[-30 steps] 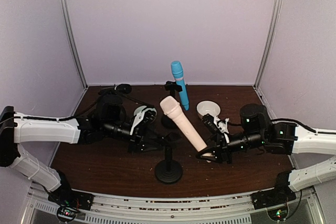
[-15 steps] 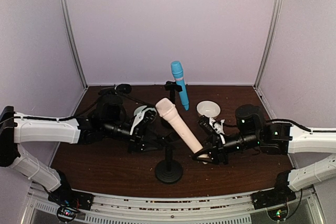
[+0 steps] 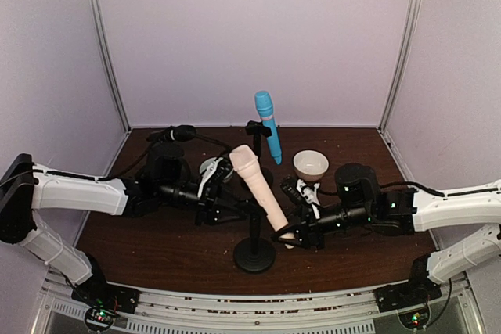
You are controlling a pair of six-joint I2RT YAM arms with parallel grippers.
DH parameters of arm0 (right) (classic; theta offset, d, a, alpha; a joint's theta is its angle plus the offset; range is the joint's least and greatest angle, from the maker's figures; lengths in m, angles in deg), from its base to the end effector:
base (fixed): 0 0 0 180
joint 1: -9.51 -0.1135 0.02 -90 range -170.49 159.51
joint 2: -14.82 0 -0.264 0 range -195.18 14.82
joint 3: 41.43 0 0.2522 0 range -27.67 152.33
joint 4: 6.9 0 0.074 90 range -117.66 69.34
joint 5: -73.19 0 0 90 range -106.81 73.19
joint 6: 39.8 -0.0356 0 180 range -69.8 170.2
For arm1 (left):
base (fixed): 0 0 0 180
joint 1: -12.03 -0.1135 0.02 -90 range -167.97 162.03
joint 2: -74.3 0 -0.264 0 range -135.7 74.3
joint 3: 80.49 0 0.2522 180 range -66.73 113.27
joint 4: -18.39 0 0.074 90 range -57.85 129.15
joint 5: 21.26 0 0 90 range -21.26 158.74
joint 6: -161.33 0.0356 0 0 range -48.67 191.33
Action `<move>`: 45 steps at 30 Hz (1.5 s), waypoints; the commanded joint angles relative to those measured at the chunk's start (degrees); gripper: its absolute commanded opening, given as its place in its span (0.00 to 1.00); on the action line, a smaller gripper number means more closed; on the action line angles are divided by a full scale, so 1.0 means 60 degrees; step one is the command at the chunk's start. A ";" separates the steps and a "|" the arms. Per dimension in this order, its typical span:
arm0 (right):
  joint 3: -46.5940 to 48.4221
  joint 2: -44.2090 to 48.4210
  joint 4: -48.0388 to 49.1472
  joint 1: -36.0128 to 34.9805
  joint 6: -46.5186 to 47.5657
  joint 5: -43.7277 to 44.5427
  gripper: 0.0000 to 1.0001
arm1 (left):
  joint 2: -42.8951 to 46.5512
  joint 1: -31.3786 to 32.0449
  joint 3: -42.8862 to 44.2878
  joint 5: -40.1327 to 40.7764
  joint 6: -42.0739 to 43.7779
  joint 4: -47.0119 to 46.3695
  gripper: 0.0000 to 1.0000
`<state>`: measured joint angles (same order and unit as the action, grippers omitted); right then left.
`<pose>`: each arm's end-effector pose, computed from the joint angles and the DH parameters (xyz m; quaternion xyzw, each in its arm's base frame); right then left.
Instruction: Attach the microphones to the stand
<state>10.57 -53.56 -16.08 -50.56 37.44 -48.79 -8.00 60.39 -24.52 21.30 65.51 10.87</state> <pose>0.1127 0.2336 0.2428 -0.4608 0.6860 0.4918 0.2741 0.1821 -0.2442 0.2316 0.4883 0.6088 -0.5339 0.3255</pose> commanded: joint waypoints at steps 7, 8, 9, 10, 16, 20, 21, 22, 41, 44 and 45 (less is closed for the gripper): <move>0.0063 -0.1028 -0.0327 -0.0204 -0.0301 0.0747 0.00 | -0.0234 0.0074 0.0302 0.0038 -0.1014 -0.1374 0.11; 0.0095 -0.1049 -0.0412 -0.0198 -0.0274 0.0790 0.00 | -0.0211 0.0071 0.0295 0.0174 -0.1020 -0.1331 0.16; 0.0134 -0.1065 -0.0507 -0.0201 -0.0233 0.0851 0.00 | -0.0169 0.0074 0.0282 0.0297 -0.1023 -0.1275 0.21; 0.0168 -0.1091 -0.0574 -0.0204 -0.0200 0.0893 0.00 | -0.0106 0.0071 0.0254 0.0362 -0.1011 -0.1279 0.26; 0.0190 -0.1037 -0.0763 -0.0202 -0.0052 0.0923 0.00 | 0.0374 0.0070 -0.0237 0.1208 -0.1122 -0.1657 0.54; 0.0227 -0.0814 -0.0791 -0.0199 0.0080 0.1013 0.00 | 0.0670 0.0070 -0.0335 0.1553 -0.1035 -0.1311 0.81; 0.0251 -0.0770 -0.0816 -0.0211 0.0110 0.1047 0.00 | 0.0730 0.0070 -0.0317 0.1651 -0.1007 -0.1137 0.82; 0.0283 -0.0744 -0.0847 -0.0207 0.0149 0.1077 0.00 | 0.0802 0.0077 -0.0282 0.1769 -0.0939 -0.0895 0.84; -0.0043 0.1443 0.0066 0.1694 0.0337 0.4317 0.00 | 0.3040 0.0070 0.0162 0.6532 0.0243 0.2729 0.98; -0.0302 0.1252 0.0637 0.1944 0.0275 0.4765 0.00 | 0.2824 0.0072 0.0443 0.6789 0.0122 0.3244 0.98; -0.0344 0.1125 0.0743 0.1985 0.0228 0.4819 0.00 | 0.2808 0.0074 0.0465 0.6830 0.0033 0.3321 0.98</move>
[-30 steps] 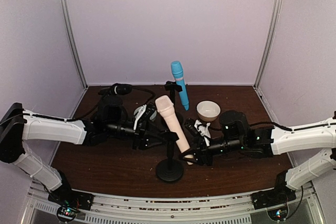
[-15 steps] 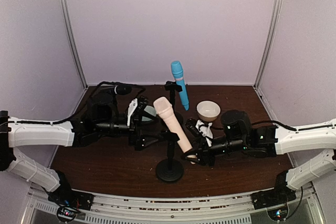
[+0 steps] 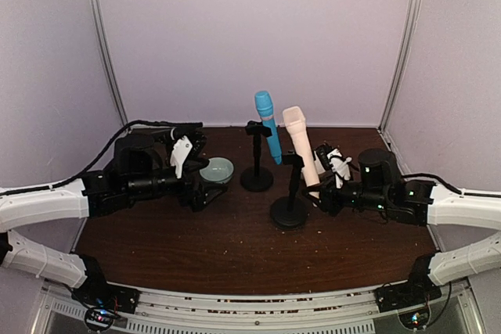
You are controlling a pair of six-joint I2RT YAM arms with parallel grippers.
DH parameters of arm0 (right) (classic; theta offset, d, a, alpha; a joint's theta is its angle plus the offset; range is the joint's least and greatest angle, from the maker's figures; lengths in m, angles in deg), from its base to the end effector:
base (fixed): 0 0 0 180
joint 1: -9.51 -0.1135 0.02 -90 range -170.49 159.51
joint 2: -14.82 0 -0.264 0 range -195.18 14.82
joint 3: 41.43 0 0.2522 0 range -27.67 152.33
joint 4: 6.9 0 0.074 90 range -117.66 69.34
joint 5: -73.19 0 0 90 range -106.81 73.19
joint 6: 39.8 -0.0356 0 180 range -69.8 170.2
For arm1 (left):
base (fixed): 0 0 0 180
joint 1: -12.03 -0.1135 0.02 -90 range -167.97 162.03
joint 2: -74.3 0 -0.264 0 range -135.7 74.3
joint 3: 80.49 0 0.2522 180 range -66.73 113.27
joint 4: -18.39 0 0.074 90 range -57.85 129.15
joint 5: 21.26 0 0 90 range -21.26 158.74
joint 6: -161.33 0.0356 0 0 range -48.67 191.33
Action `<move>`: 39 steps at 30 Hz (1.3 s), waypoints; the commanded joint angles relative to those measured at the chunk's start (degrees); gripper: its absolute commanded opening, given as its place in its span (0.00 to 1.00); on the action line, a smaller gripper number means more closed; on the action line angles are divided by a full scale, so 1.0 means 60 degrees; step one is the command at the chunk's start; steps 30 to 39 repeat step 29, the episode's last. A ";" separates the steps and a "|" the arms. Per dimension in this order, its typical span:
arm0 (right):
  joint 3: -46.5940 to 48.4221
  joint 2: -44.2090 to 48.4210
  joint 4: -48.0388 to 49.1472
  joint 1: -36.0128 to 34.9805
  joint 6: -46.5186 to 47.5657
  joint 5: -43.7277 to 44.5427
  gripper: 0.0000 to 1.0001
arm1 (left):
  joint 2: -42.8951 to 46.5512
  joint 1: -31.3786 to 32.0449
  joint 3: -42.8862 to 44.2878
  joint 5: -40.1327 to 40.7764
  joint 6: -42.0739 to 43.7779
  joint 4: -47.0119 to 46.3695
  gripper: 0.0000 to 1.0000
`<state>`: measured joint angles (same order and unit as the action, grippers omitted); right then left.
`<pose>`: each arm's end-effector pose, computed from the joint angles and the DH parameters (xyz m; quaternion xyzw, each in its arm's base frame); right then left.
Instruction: Attach the microphones to the stand
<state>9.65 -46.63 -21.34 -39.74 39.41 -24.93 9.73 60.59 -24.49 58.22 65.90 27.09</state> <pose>0.1536 0.1859 0.2542 -0.3128 0.7809 0.3205 0.4354 0.1673 -0.1993 0.2820 0.3453 0.7258 -0.3338 0.4926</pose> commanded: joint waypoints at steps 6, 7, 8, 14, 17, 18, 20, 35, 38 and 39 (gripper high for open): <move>-0.0124 -0.0486 0.1499 0.0283 -0.0485 0.0657 0.34 | 0.0266 0.0045 0.0358 0.0861 -0.0260 0.0556 0.98; -0.0078 -0.0399 0.1344 0.0280 -0.0560 0.0658 0.43 | 0.0356 0.0042 0.0422 0.0987 -0.0238 0.0716 0.98; -0.0003 -0.0245 0.1118 0.0278 -0.0654 0.0717 0.49 | 0.0462 0.0038 0.0487 0.1122 -0.0201 0.0917 0.98; 0.0498 0.1744 -0.1240 0.0269 -0.0817 0.1803 0.99 | 0.1252 0.0038 0.0918 0.2045 0.0048 0.2227 0.98; 0.0696 0.2722 -0.2215 0.0279 -0.0681 0.2681 1.00 | 0.1620 0.0045 0.1177 0.2928 0.0149 0.2873 0.98; 0.0789 0.2968 -0.2438 0.0280 -0.0770 0.3235 1.00 | 0.1702 0.0038 0.1255 0.3329 0.0126 0.3078 0.98; 0.1102 0.3260 -0.3102 0.0273 -0.1012 0.4372 1.00 | 0.1871 0.0037 0.1407 0.4253 -0.0065 0.3395 0.98; 0.0778 0.4433 -0.3685 0.0269 -0.1868 0.7272 1.00 | 0.2587 0.0032 0.1541 0.6453 -0.0732 0.3896 0.98; 0.0778 0.4433 -0.3685 0.0269 -0.1868 0.7272 1.00 | 0.2587 0.0032 0.1541 0.6453 -0.0732 0.3896 0.98; 0.0778 0.4433 -0.3685 0.0269 -0.1868 0.7272 1.00 | 0.2587 0.0032 0.1541 0.6453 -0.0732 0.3896 0.98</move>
